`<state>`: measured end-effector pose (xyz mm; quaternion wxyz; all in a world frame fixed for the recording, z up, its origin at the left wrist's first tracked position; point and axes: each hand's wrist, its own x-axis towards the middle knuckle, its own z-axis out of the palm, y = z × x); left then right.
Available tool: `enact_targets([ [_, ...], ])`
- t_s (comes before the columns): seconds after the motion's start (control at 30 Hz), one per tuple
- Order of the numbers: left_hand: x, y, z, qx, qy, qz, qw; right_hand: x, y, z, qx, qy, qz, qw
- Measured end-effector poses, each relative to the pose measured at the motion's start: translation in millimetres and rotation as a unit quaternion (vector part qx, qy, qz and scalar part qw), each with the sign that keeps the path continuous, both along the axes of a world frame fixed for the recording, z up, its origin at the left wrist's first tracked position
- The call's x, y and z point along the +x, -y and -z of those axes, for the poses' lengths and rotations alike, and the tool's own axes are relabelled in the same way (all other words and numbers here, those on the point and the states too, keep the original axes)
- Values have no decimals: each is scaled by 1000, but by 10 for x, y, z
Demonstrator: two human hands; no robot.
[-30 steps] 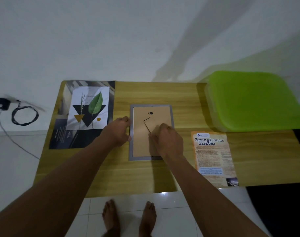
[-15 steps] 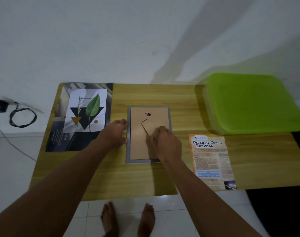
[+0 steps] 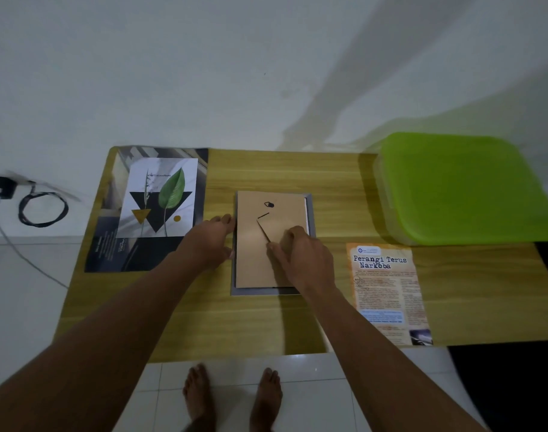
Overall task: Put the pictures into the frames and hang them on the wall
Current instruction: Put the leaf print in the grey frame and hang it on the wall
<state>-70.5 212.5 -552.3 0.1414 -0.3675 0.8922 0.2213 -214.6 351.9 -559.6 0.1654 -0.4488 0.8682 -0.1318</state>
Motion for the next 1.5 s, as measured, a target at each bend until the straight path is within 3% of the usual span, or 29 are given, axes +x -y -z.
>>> enact_targets([
  [0.5,-55,26,126,-14,36,15,999,66,103,139,68,-106,-13,992],
  [0.67,-64,41,148,-18,54,21,998,-27,61,246,30,-147,-159,976],
  [1.1,-65,46,141,-25,59,37,997,-148,-74,255,70,-53,-179,980],
  [1.3,-59,42,151,-32,61,43,997,-105,-57,225,53,-4,-132,990],
  [1.5,-63,35,152,-36,63,43,996,-124,121,167,16,111,-29,993],
])
